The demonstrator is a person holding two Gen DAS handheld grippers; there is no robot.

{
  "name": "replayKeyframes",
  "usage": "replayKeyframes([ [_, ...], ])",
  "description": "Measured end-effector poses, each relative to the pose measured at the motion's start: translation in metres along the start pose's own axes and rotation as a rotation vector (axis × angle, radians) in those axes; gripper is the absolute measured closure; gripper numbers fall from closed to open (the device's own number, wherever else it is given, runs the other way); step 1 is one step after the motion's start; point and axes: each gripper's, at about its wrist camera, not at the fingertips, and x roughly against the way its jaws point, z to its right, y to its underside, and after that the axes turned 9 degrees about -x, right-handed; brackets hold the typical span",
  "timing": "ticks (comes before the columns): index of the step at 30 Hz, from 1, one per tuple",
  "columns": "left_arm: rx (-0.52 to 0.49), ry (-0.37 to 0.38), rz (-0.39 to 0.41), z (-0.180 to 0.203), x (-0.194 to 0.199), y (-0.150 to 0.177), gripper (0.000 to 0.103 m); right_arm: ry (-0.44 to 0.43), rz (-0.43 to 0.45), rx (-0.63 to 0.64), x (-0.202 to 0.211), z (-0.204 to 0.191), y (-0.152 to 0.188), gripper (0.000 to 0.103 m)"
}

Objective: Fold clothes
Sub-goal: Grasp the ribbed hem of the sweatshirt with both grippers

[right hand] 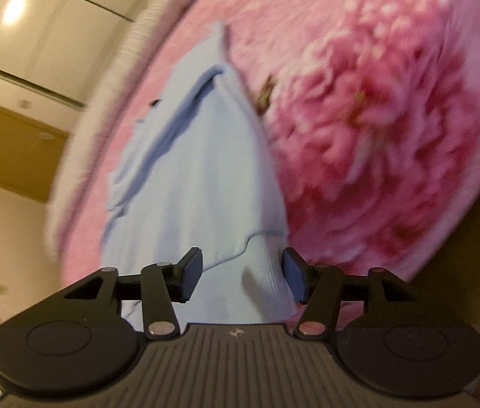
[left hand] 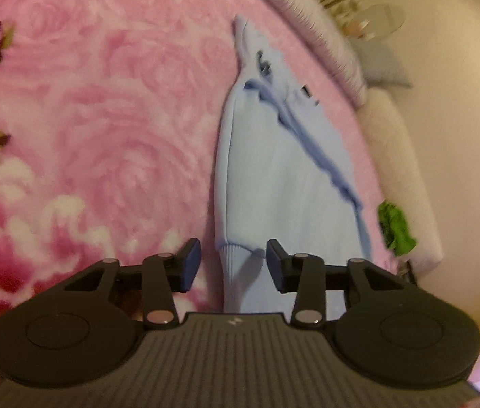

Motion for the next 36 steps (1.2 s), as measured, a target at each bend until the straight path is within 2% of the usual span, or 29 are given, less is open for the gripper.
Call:
replayKeyframes([
  [3,0.034,0.022,0.034,-0.002,0.002,0.005,0.07,-0.11,0.026,0.002,0.001,0.018,0.005,0.052],
  [7,0.062,0.052,0.03,0.002,-0.008,0.008,0.07,-0.149,0.018,-0.068,0.008,0.015,0.008,0.059],
  [9,0.045,0.053,0.034,0.005,-0.012,0.009,0.072,-0.175,0.0,-0.036,0.009,0.008,0.007,0.062],
  [12,0.088,0.056,0.072,-0.002,-0.011,0.014,0.076,-0.122,0.015,-0.057,0.009,0.008,0.007,0.062],
  [15,0.138,0.085,0.095,-0.015,-0.009,0.009,0.078,-0.134,0.024,-0.097,0.008,0.014,0.006,0.061],
  [21,0.187,0.169,0.068,-0.022,-0.033,-0.005,0.073,-0.116,0.029,-0.143,0.004,0.027,0.003,0.055],
  [26,0.172,0.188,0.018,-0.016,-0.049,-0.019,0.072,-0.088,0.003,-0.156,-0.011,0.031,-0.004,0.056],
  [29,0.175,0.196,0.012,-0.017,-0.043,-0.017,0.072,-0.056,0.011,-0.163,-0.01,0.036,-0.006,0.05],
  [33,0.202,0.204,0.033,-0.024,-0.035,-0.008,0.073,-0.107,0.074,-0.242,0.009,0.063,0.003,0.05],
  [36,0.204,0.2,0.038,-0.022,-0.037,-0.007,0.07,-0.187,0.066,-0.303,0.005,0.079,0.01,0.049],
])
